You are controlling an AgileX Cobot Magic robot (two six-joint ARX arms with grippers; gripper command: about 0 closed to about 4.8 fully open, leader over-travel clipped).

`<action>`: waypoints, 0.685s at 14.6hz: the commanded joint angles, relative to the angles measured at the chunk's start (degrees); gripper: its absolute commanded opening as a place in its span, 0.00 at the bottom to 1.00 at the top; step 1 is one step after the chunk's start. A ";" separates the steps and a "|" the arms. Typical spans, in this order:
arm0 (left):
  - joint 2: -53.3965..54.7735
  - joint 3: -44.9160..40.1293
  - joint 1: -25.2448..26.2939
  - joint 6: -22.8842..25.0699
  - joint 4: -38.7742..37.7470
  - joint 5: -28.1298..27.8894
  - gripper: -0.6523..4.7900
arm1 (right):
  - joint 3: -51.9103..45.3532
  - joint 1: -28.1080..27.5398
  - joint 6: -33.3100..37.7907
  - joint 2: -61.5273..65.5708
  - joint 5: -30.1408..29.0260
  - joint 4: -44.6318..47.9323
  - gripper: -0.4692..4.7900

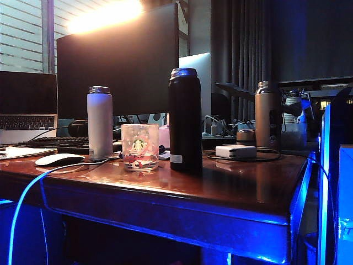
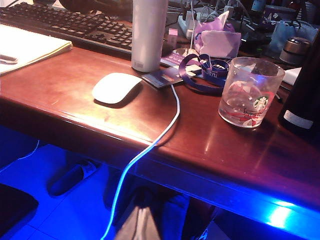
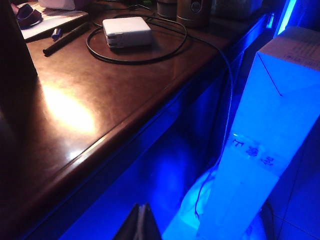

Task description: Pick up the black thermos, pour a little water from inside into the glass cup, then place the black thermos back on the table.

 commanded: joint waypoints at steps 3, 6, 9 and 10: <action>-0.15 -0.09 0.04 0.22 0.09 0.87 0.11 | -0.22 -0.24 0.20 -2.73 0.11 0.11 0.08; -0.15 -0.09 0.07 0.24 0.09 0.76 0.11 | -0.22 -3.96 0.20 -7.78 0.00 0.15 0.08; -0.15 -0.09 0.07 0.24 0.09 0.76 0.11 | -0.22 -12.96 0.17 -9.25 -0.04 0.20 0.08; -0.15 -0.09 0.04 0.24 0.09 0.76 0.11 | -0.22 -18.38 0.20 -9.25 -0.11 0.09 0.08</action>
